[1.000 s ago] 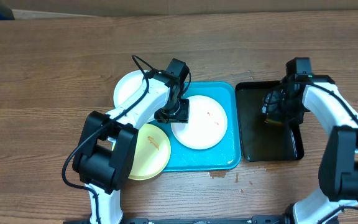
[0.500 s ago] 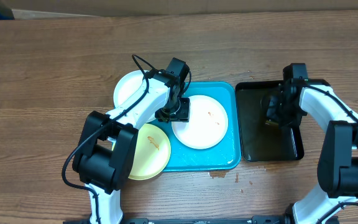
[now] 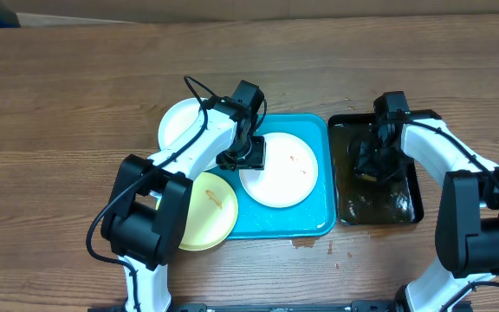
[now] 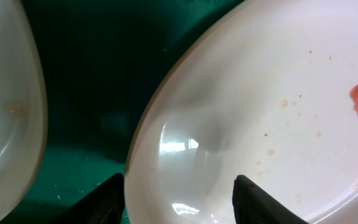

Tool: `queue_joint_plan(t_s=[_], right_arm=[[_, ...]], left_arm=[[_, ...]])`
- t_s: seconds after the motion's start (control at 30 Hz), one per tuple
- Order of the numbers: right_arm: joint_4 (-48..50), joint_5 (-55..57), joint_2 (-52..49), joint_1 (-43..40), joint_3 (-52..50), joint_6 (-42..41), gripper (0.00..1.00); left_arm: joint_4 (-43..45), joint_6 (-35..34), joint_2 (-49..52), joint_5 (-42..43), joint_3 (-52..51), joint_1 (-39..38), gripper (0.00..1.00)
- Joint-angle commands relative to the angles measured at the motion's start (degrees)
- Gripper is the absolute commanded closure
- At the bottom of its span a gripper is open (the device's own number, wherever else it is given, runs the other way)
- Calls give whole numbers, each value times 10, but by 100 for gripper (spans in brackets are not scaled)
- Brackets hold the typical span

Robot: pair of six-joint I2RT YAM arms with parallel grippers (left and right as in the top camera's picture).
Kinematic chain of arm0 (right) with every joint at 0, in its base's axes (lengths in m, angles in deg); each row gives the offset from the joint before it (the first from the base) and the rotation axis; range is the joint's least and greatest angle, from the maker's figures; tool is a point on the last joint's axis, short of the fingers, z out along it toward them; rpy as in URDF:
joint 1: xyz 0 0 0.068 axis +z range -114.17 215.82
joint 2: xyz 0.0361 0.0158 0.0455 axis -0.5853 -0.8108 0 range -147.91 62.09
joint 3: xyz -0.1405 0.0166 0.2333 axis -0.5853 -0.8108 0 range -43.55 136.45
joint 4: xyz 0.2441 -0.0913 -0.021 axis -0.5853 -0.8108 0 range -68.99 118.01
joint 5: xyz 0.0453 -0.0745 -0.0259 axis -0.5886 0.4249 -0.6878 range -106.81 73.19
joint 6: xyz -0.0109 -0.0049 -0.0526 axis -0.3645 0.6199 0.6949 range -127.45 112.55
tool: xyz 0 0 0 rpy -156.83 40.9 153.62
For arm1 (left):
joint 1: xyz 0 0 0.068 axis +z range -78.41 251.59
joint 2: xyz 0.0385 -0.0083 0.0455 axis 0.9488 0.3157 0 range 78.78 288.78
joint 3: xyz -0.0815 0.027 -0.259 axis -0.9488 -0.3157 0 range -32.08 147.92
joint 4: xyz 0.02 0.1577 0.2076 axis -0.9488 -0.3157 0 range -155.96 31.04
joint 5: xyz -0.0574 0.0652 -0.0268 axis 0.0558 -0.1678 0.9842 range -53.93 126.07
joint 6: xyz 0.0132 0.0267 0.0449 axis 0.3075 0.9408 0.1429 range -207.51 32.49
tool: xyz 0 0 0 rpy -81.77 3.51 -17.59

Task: Clean dirty plates on tray and stack at the side
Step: 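Dip and rub the sponge in the black tray's water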

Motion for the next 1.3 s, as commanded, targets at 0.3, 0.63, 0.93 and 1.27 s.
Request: queue_joint_plan(t_s=[0.3, 0.63, 0.93, 1.27], right_arm=[[54, 15, -2, -7, 14, 3, 42], [112, 20, -2, -10, 2, 3, 33], [165, 56, -2, -10, 1, 3, 28], [206, 55, -2, -9, -13, 3, 59]], left_arm=[[2, 8, -9, 8, 2, -1, 43], [2, 9, -9, 8, 2, -1, 43], [1, 8, -9, 8, 2, -1, 43], [2, 9, -9, 8, 2, -1, 43]])
